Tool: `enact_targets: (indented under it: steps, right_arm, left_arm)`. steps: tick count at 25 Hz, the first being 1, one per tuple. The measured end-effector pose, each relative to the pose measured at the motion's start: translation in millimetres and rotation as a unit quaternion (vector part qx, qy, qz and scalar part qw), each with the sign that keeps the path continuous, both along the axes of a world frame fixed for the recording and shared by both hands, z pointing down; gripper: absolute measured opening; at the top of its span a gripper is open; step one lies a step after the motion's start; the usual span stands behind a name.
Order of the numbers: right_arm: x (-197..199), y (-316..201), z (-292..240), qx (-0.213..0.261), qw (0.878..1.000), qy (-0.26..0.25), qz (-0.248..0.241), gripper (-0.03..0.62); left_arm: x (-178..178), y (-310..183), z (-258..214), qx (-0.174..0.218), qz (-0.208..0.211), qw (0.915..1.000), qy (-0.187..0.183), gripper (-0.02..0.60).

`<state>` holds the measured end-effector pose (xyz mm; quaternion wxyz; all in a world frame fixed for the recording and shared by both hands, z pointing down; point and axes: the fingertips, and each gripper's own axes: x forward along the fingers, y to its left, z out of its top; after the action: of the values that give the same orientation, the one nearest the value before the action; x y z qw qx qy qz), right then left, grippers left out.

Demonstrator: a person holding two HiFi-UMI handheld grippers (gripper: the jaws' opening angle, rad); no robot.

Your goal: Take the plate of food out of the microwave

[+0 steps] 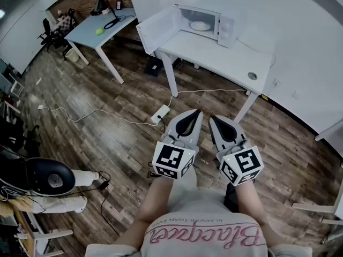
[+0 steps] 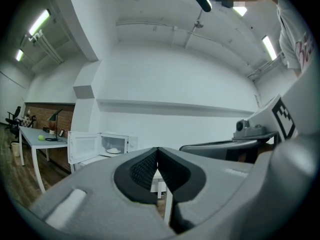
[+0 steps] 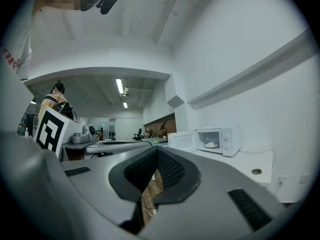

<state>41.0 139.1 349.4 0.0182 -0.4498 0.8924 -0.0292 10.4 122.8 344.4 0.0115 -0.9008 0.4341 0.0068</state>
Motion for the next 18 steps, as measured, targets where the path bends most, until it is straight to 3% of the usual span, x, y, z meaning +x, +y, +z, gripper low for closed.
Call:
enact_targets:
  steps: [18]
  right_arm:
    - [-17,-106,-1,0.001,1.0,0.024,0.007,0.005]
  left_arm:
    - [-12,-109,-8,0.004,0.016,0.9998,0.012,0.006]
